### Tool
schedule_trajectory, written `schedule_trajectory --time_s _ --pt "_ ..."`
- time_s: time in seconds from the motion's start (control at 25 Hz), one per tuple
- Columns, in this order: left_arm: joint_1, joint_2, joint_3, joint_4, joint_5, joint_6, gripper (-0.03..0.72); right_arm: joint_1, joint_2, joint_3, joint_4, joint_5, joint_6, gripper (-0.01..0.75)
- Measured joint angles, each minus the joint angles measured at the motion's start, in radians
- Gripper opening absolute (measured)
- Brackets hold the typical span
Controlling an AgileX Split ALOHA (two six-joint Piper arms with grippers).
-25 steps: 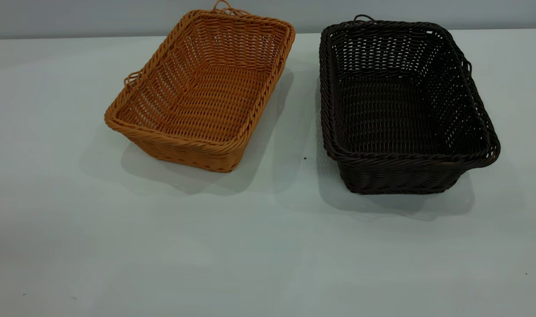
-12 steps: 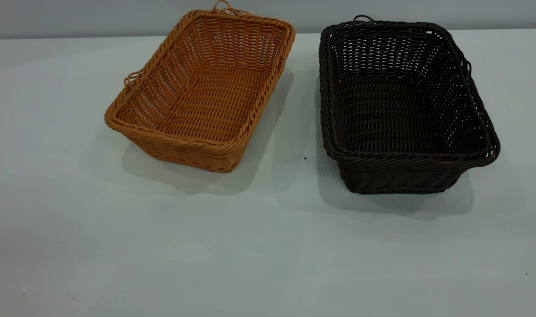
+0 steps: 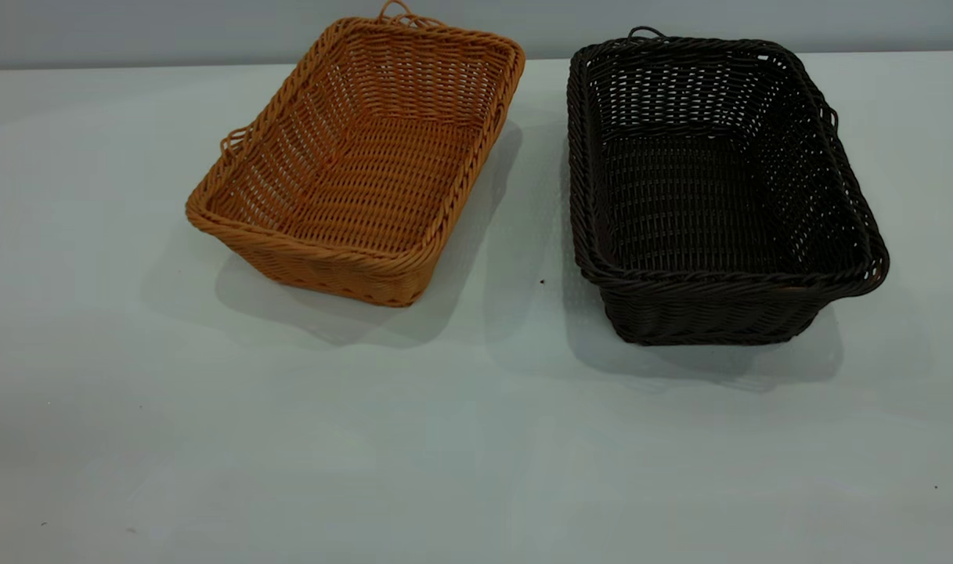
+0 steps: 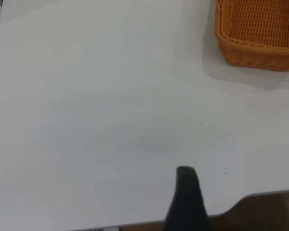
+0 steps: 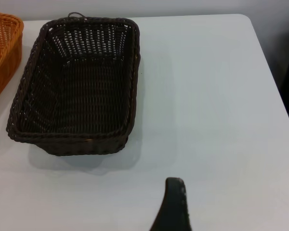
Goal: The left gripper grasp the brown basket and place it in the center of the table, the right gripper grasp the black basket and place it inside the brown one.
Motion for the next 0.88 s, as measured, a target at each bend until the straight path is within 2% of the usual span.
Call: schedule_trajectory --time_s 0.52,0.6,0.88 --pt "0.0 0.035 -0.006 0.0 -0.008 0.0 0.509 0.0 0.0 0.0 0.0 0.0 0.0 0.552" --pt "0.0 0.109 -0.022 0.0 -0.053 0.0 0.509 0.0 0.0 0.0 0.0 0.0 0.0 0.552" --pt "0.0 0.512 -0.094 -0.045 -0.324 -0.007 0.509 0.0 0.0 0.0 0.001 0.0 0.0 0.552"
